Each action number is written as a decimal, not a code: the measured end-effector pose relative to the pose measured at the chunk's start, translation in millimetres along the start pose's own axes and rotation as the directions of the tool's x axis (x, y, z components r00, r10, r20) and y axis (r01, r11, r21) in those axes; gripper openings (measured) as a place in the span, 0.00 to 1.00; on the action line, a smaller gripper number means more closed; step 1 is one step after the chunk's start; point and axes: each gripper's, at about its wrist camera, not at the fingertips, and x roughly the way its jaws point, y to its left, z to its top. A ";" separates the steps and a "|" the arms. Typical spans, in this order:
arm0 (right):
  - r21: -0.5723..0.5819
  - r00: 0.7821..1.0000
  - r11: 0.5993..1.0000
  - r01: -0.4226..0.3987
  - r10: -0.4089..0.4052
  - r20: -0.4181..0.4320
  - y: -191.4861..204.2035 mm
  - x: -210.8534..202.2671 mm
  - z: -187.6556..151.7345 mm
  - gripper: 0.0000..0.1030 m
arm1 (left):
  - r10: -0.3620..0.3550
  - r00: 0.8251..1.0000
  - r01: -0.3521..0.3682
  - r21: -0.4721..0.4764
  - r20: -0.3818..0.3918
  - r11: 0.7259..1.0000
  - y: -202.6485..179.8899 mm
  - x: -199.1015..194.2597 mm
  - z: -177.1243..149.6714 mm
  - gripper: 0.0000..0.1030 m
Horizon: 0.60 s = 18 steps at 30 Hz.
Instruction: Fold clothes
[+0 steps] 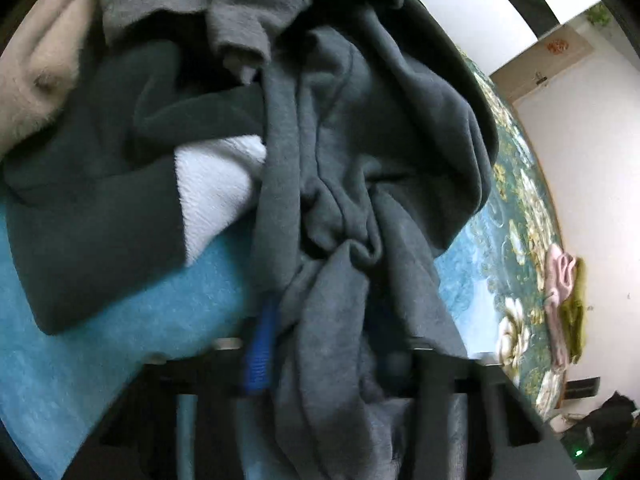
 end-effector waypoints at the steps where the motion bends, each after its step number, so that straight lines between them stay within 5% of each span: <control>1: 0.006 1.000 1.000 -0.002 0.002 -0.006 -1.1 1.3 -0.6 1.00 | -0.014 1.000 0.014 0.019 0.020 1.000 -8.8 -7.7 -4.1 0.17; 6: 0.010 1.000 1.000 -0.018 0.018 -0.008 -3.8 0.5 -2.5 1.00 | -0.143 0.981 0.126 0.134 0.128 0.983 -61.3 -56.4 -26.0 0.14; 10: 0.033 0.999 0.999 -0.036 0.036 -0.003 -10.8 -3.7 -2.7 1.00 | -0.258 0.948 0.196 0.300 0.185 0.934 -126.5 -97.1 -52.6 0.13; 14: 0.075 0.999 0.996 -0.047 0.045 0.024 -24.3 -16.5 -1.4 1.00 | -0.378 0.911 0.273 0.447 0.165 0.852 -187.4 -116.8 -53.5 0.13; 18: 0.156 0.995 0.987 -0.033 0.018 0.096 -57.6 -44.0 5.4 1.00 | -0.498 0.864 0.369 0.582 0.071 0.725 -221.5 -119.6 -87.7 0.13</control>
